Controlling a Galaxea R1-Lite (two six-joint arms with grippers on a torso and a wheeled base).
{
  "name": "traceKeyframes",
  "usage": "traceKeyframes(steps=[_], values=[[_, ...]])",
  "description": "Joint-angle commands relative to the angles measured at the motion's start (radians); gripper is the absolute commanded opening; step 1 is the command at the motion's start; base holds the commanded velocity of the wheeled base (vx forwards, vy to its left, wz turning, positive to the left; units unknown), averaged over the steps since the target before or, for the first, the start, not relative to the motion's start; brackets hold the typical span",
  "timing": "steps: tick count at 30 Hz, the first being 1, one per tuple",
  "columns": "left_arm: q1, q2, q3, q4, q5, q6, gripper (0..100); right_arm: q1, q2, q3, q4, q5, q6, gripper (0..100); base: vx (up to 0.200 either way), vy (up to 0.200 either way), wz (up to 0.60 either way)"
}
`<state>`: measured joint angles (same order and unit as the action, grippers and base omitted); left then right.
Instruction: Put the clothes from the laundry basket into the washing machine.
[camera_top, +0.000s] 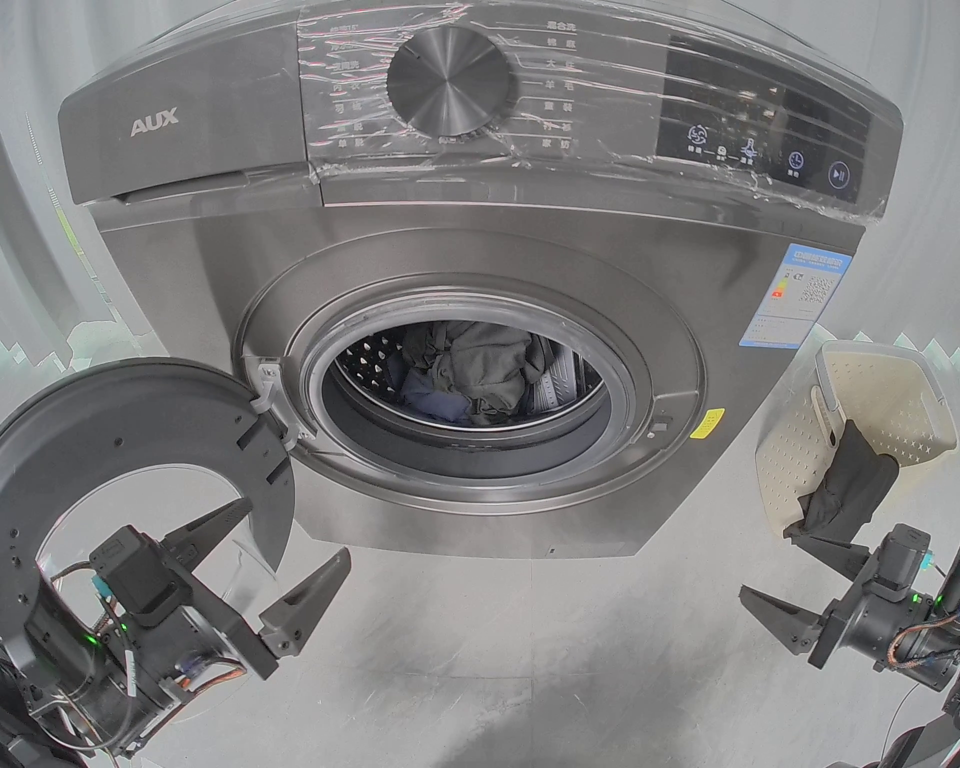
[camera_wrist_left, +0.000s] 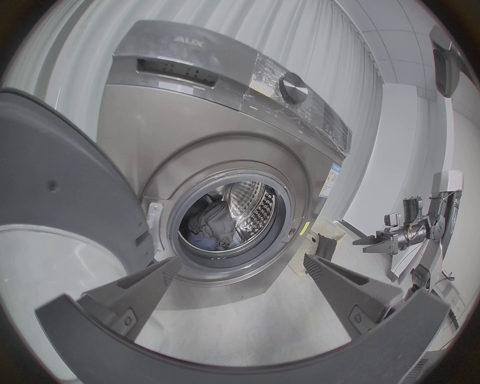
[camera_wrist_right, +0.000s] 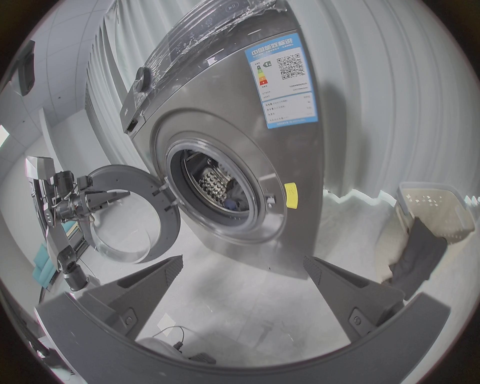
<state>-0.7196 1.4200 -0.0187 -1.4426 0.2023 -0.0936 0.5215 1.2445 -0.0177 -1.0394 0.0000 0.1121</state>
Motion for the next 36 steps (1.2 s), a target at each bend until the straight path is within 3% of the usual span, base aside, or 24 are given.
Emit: traceKeyframes(steps=[1, 3, 6, 11, 17, 19, 21, 24, 25, 27, 28, 30, 32, 36], values=[[0.061, -0.302, 0.019, 0.209, 0.002, 0.023, 100, -0.107, -0.335, 0.018, 0.232, 0.003, -0.008, 100, -0.2, 0.0, 0.0], [0.071, -0.388, 0.017, 0.317, 0.003, 0.023, 100, -0.126, -0.416, 0.018, 0.302, 0.003, -0.011, 100, -0.2, 0.0, 0.0], [0.143, -0.495, 0.019, 0.476, 0.002, 0.028, 100, -0.172, -0.542, 0.018, 0.412, 0.003, -0.029, 100, -0.133, 0.0, 0.0], [0.181, -0.727, 0.019, 0.697, -0.008, 0.011, 100, -0.265, -0.761, 0.018, 0.559, 0.009, -0.04, 100, 0.0, 0.0, 0.0], [0.308, -0.969, 0.019, 0.958, -0.017, 0.012, 100, -0.363, -0.927, 0.016, 0.674, 0.012, -0.04, 100, 0.0, -0.2, 0.0], [0.364, -1.066, 0.019, 1.035, -0.05, 0.011, 100, -0.396, -0.97, 0.016, 0.71, 0.012, -0.04, 100, 0.0, -0.2, 0.0], [0.427, -1.184, 0.019, 1.14, -0.115, 0.008, 100, -0.426, -1.025, 0.018, 0.766, 0.017, -0.04, 100, 0.0, -0.2, 0.0], [0.516, -1.331, 0.019, 1.297, -0.212, 0.011, 100, -0.445, -1.128, 0.018, 0.897, 0.031, -0.04, 100, 0.0, -0.2, 0.0], [0.526, -1.343, 0.019, 1.34, -0.222, 0.018, 100, -0.452, -1.165, 0.018, 0.957, 0.034, -0.04, 100, 0.0, -0.2, 0.0], [0.526, -1.334, 0.019, 1.361, -0.218, 0.015, 100, -0.479, -1.2, 0.016, 0.996, 0.04, -0.046, 100, 0.0, -0.2, 0.0], [0.531, -1.331, 0.019, 1.355, -0.205, 0.009, 100, -0.529, -1.241, 0.002, 1.024, 0.074, -0.049, 100, 0.0, -0.2, 0.0], [0.54, -1.331, 0.019, 1.358, -0.205, 0.015, 100, -0.531, -1.244, 0.004, 1.022, 0.063, -0.055, 100, 0.0, -0.2, 0.0], [0.598, -1.329, 0.019, 1.369, -0.205, 0.028, 100, -0.529, -1.244, 0.01, 1.033, -0.015, -0.075, 100, 0.0, -0.2, 0.0], [0.756, -1.383, 0.019, 1.369, -0.242, 0.087, 100, -0.531, -1.244, 0.016, 1.039, -0.014, -0.086, 100, 0.0, -0.15, 0.0]])
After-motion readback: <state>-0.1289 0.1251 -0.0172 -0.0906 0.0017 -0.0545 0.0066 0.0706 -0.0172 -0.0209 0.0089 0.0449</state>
